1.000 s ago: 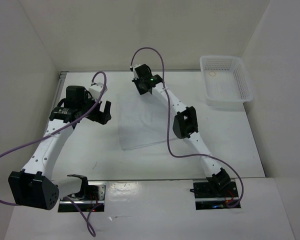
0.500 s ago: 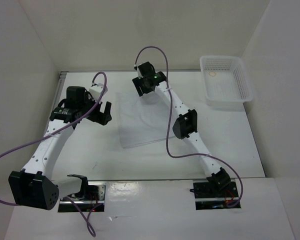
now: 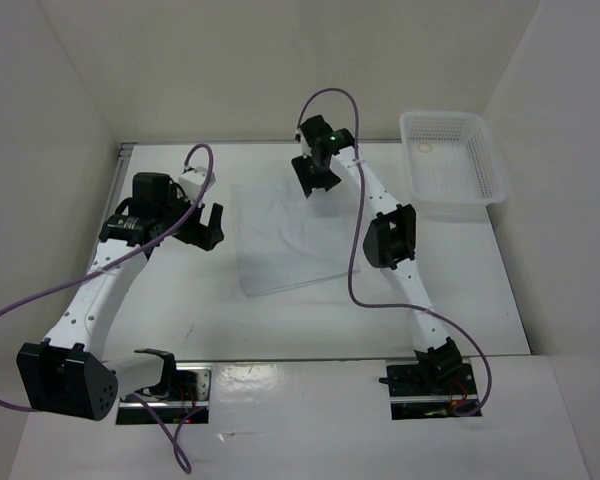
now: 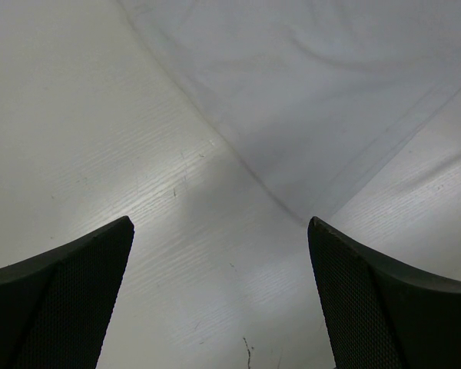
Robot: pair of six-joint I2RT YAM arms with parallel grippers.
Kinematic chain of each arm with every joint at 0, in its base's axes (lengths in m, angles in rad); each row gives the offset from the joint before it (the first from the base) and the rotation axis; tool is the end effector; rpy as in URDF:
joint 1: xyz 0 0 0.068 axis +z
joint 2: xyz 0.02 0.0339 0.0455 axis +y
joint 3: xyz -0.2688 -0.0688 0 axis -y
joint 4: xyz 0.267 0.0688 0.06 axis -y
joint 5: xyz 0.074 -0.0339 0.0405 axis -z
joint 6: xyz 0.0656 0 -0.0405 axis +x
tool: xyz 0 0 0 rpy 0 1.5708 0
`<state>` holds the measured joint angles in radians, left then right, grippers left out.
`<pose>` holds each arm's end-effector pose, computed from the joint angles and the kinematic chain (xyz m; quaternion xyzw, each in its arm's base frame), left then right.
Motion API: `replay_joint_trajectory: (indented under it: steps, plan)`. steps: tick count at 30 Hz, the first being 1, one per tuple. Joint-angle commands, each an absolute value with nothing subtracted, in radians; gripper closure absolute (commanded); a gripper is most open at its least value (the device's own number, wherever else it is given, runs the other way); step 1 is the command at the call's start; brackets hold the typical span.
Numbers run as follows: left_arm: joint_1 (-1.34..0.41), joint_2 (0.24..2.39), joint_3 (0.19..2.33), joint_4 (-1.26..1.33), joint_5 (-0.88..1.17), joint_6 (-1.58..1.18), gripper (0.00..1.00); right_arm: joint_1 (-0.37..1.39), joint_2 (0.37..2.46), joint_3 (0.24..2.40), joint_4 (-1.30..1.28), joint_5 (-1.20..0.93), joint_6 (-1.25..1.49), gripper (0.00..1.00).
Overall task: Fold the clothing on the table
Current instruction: Flatten the skirt out
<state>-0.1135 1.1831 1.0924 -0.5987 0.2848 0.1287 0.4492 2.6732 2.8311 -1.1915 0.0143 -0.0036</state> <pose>0.2914 -0.0518 0.3108 0.1683 0.8814 -0.1251 0.4232 0.5278 0.2534 0.2162 -0.2146 0.9399 0.0519 0.2603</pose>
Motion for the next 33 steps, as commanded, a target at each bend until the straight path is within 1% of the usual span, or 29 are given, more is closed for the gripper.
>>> replay_joint_trajectory:
  steps: [1,3,4,5,7,9,13,18,24,30,33]
  plan:
    - [-0.109,1.158,1.092,-0.584,0.282,0.140,0.00,0.535,2.468,2.643,-1.205,0.041,0.026,0.34]
    - [-0.109,1.158,1.092,-0.584,0.272,0.130,0.00,0.577,2.310,2.397,-1.073,0.073,0.037,0.34]
    - [-0.109,1.149,1.092,-0.584,0.262,0.130,0.00,0.630,2.111,2.079,-0.857,0.130,0.037,0.28]
    - [-0.109,1.149,1.092,-0.584,0.262,0.130,0.00,0.656,2.026,1.942,-0.763,0.150,0.037,0.23]
    - [-0.109,1.149,1.092,-0.584,0.262,0.121,0.00,0.699,1.883,1.718,-0.631,0.187,0.037,0.19]
    - [-0.109,1.149,1.092,-0.584,0.262,0.121,0.00,0.699,1.841,1.627,-0.579,0.210,0.037,0.19]
    - [-0.109,1.149,1.092,-0.584,0.252,0.121,0.00,0.687,1.815,1.565,-0.528,0.210,0.073,0.19]
    - [-0.109,1.158,1.092,-0.566,0.222,0.112,0.00,0.687,1.907,1.565,-0.472,0.236,0.176,0.19]
    - [-0.109,1.176,1.092,-0.566,0.190,0.103,0.00,0.727,2.035,1.617,-0.454,0.316,0.265,0.19]
    - [-0.109,1.186,1.092,-0.566,0.181,0.103,0.00,0.738,2.141,1.730,-0.454,0.339,0.299,0.19]
    - [-0.109,1.186,1.092,-0.566,0.181,0.103,0.00,0.738,2.155,1.781,-0.454,0.339,0.299,0.19]
